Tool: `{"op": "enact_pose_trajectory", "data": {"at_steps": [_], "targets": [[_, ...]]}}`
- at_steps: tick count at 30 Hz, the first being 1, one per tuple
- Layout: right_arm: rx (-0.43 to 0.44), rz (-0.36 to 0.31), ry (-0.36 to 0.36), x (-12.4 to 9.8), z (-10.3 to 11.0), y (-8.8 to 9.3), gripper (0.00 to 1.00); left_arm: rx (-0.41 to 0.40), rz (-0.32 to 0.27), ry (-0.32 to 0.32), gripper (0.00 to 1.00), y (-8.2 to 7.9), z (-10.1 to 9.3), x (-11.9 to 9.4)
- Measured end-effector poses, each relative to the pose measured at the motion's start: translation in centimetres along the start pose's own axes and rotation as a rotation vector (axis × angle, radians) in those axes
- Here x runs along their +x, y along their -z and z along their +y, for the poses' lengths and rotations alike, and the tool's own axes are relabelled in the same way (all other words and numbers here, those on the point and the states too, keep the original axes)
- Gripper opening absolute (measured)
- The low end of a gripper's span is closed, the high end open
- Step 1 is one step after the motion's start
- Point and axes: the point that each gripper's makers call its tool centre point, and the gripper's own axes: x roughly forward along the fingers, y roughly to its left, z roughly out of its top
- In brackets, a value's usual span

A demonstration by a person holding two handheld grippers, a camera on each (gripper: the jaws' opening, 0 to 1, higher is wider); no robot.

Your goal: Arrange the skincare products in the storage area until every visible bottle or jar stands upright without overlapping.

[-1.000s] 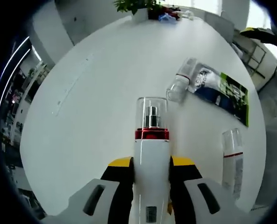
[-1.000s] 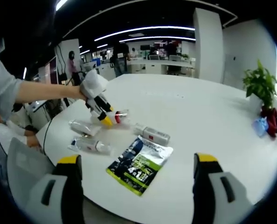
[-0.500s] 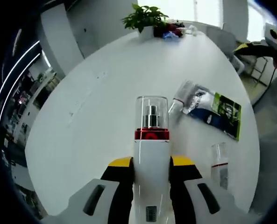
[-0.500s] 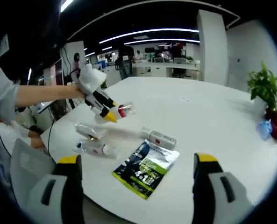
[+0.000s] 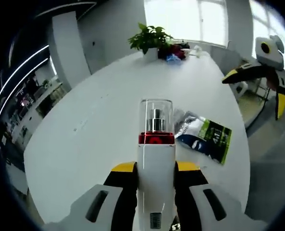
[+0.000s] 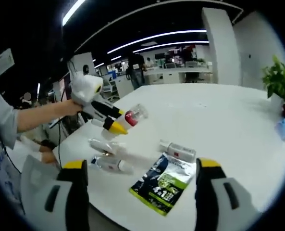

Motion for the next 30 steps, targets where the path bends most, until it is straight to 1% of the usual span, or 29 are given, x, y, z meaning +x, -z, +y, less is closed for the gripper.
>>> {"op": "enact_pose_trajectory", "data": {"at_steps": [3,4,5,8,11,20,26,30], "targets": [[0.01,-0.023,-0.018,0.4,0.2,-0.5,0.89,0.001,-0.018,0.001,0.25,-0.1,-0.8,-0.4],[0.014,-0.027,-0.02,0.6,0.2,-0.6,0.88,0.002,-0.024,0.003,0.25,-0.2,-1.1,-0.5],[0.017,-0.045,-0.026,0.8,0.3,-1.0,0.85,0.0,-0.028,0.004,0.25,-0.2,-1.3,-0.6],[0.026,-0.058,-0.044,1.4,0.7,-1.4,0.81,-0.009,-0.045,0.012,0.25,-0.3,-2.1,-0.8],[0.033,-0.067,-0.059,2.2,1.1,-1.7,0.77,-0.01,-0.055,0.015,0.25,-0.3,-2.7,-0.9],[0.059,-0.088,-0.122,4.2,2.2,-2.6,0.6,-0.029,-0.104,0.021,0.25,-0.9,-4.2,-1.6],[0.085,-0.108,-0.157,5.0,2.6,-3.5,0.5,-0.054,-0.137,0.025,0.25,-1.1,-5.0,-2.0],[0.105,-0.115,-0.174,5.5,2.9,-3.8,0.46,-0.076,-0.163,0.041,0.25,-1.4,-5.8,-2.3]]}}
